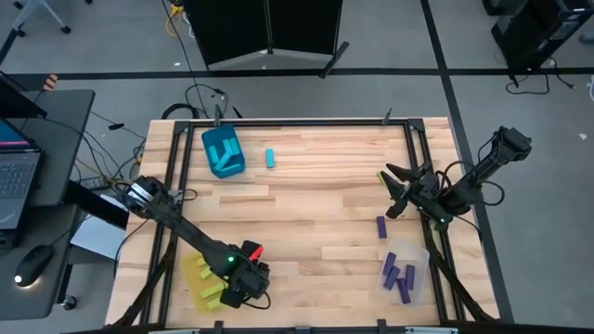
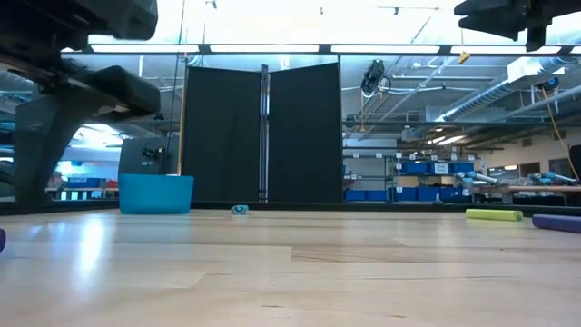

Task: Sort blocks
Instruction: Put the purple block into the transparent bin

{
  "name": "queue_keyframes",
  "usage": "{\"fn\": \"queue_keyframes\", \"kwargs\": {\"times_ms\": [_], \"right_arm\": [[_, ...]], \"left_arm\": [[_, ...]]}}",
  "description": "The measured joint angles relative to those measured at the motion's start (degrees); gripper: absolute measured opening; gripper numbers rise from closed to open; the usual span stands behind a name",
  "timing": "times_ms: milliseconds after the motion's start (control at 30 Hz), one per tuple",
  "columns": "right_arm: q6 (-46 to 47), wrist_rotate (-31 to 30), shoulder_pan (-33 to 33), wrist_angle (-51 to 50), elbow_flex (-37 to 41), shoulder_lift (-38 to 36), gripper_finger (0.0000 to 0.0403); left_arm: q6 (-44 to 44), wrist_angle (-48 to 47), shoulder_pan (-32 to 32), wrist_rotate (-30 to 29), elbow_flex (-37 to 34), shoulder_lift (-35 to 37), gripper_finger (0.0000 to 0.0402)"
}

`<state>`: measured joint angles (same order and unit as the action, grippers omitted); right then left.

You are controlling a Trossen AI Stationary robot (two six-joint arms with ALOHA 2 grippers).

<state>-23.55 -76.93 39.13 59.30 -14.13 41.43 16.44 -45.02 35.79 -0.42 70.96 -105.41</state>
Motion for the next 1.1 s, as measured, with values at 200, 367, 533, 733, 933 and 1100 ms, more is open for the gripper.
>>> {"fn": "queue_keyframes", "kwargs": {"times_ms": [200, 367, 533, 733, 933, 1100], "right_arm": [[0.1, 0.0, 0.0, 0.1, 0.0, 0.54, 0.0154], [0.63, 0.02, 0.0, 0.06, 0.0, 0.71, 0.0154], [0.61, 0.02, 0.0, 0.01, 0.0, 0.74, 0.0154], [0.59, 0.04, 0.0, 0.01, 0.0, 0.74, 0.0154], [0.56, 0.04, 0.0, 0.04, 0.0, 0.74, 0.0154], [0.54, 0.04, 0.0, 0.02, 0.0, 0.73, 0.0154]], "left_arm": [[0.1, -0.03, -0.01, 0.3, 0.0, -0.52, 0.0223], [0.15, 0.57, -0.09, 0.12, 0.0, -1.39, 0.0245], [0.09, 0.46, -0.11, 0.21, 0.0, -2.97, 0.0247], [-0.23, 1.99, -0.15, 0.71, 0.0, -3.52, 0.0233], [-1.32, 1.81, -0.15, 0.25, 0.02, -4.36, 0.0188], [-1.49, 1.72, -0.17, 0.28, 0.3, -5.73, 0.0144]]}}
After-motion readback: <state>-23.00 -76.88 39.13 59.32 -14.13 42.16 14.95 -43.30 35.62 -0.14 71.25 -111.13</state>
